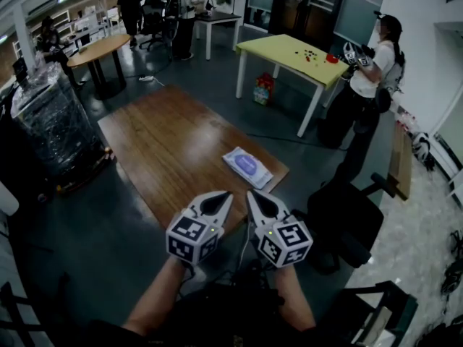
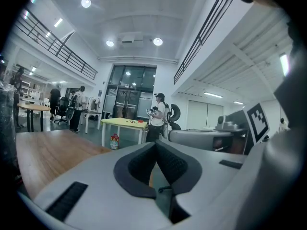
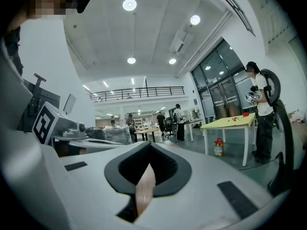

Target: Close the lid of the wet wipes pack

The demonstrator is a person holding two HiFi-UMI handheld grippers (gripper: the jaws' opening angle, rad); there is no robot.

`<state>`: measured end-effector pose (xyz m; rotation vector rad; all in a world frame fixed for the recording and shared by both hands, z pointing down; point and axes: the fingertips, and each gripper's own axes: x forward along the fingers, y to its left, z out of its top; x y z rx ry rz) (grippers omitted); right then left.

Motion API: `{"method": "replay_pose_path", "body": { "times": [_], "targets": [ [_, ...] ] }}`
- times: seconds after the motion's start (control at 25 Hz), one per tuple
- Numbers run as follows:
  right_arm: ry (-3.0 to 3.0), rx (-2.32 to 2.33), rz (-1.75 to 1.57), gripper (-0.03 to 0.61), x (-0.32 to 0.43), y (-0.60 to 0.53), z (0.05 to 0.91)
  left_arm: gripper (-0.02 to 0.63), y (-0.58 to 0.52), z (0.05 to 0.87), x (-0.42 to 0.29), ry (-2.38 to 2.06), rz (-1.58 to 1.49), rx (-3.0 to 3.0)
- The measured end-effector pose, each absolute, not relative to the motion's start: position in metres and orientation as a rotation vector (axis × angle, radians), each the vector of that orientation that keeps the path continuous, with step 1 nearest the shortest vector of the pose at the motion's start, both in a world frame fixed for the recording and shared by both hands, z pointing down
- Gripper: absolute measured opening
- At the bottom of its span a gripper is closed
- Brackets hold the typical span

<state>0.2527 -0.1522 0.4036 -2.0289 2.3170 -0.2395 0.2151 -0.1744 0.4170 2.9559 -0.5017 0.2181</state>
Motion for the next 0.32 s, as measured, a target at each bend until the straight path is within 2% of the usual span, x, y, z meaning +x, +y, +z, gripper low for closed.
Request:
{"method": "replay_pose_path", "body": {
  "times": [0.32],
  "targets": [
    [2.309,-2.044,-0.238,0.008,0.2497,-0.1507,0.4,0.006,-0.1734,0.4185,0.2107,-0.497,0.231,2.961]
  ]
}}
